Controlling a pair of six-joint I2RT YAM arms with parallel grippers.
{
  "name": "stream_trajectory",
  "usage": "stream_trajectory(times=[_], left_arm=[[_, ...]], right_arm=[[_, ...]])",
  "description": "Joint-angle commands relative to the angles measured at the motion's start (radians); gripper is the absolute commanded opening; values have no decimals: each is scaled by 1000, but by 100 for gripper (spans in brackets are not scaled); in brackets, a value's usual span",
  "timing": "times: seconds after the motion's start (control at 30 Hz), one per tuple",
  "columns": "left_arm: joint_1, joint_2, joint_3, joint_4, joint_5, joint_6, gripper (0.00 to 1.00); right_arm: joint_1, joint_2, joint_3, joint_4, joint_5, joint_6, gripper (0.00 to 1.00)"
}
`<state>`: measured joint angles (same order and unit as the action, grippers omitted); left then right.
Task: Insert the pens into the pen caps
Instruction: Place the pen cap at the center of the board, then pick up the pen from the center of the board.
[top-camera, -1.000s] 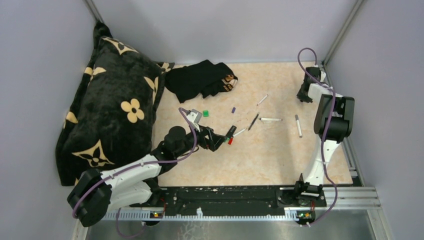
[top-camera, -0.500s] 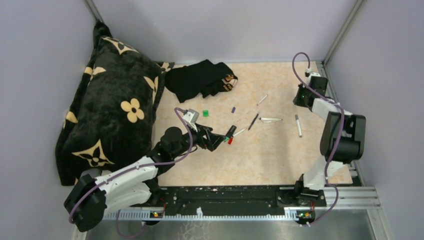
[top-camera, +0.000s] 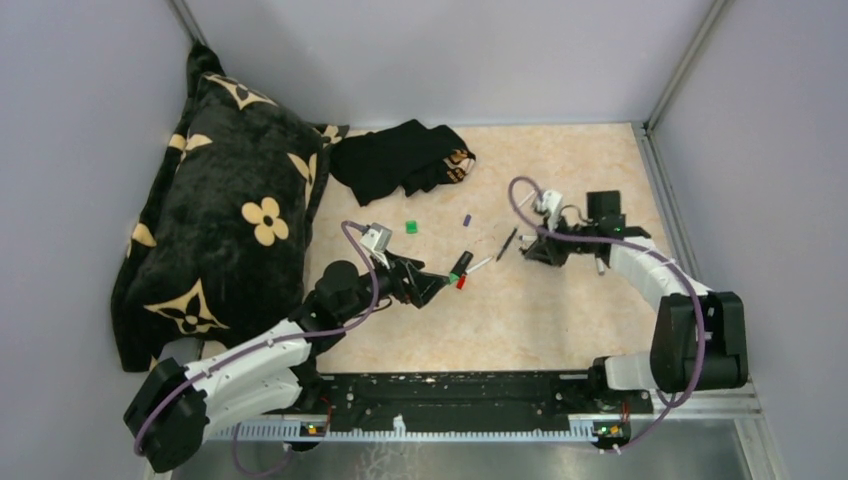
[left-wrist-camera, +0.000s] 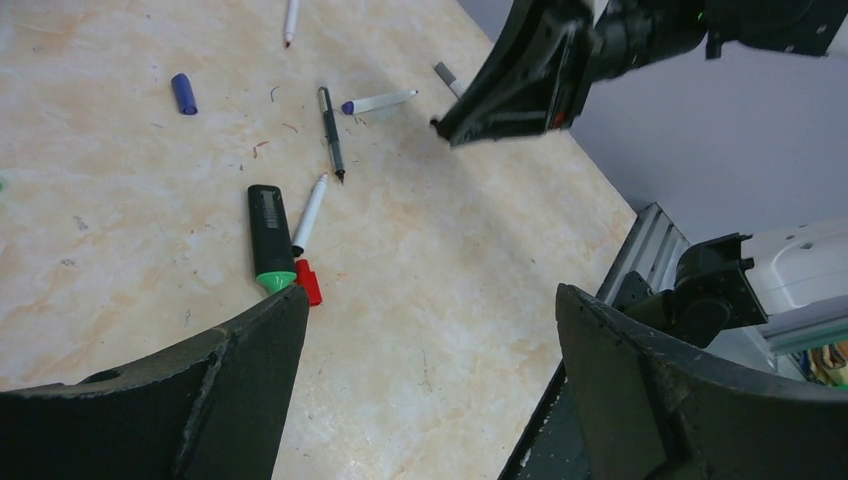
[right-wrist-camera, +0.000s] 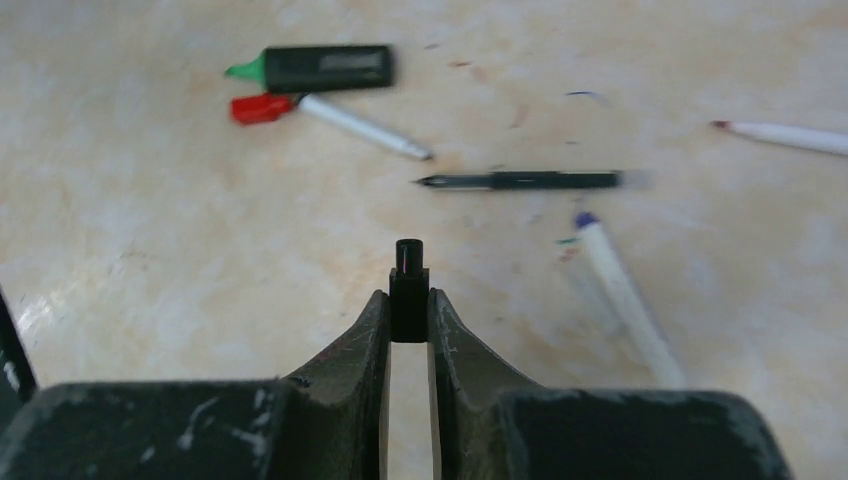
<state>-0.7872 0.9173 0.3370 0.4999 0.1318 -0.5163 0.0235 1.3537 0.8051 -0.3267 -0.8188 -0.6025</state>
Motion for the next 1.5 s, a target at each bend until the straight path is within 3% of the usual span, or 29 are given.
stream_trajectory(times=[0.0,0.23,0.43,0.5,0.7,0.83,0.93,1.17,1.3,1.47], left_arm=[[8,-47,-25,16,4,-22,97],[8,-104,-62,-2,-24,-46,96],[8,-135,-74,-22,-43,-47,96],[8,-140,-73,-29,-44,-43,96],[8,-165,-76,-53,-49,-39,96],[8,-174,-79,-62,-49,-35,96],[8,-175,-79,-62,-47,-33,96],[8,-173,-95,-44,-50,-43,96],[8,-183,-103,-45,-56,-45,96],[8,-180,-98,-56,-60,-39,97]], right_arm=[[142,-48,-65,-76,2,-239,0],[366,76,-62,31,264,-60,2],[450,174,-39,11,326,-9,12],[461,188,-25,-8,321,-3,18],[453,141,51,-130,240,-48,49],[370,107,133,-254,134,-177,56],[295,111,216,-363,73,-361,57],[262,240,401,-652,107,-1104,61],[264,390,562,-774,158,-1227,59],[278,523,662,-757,268,-1192,52]])
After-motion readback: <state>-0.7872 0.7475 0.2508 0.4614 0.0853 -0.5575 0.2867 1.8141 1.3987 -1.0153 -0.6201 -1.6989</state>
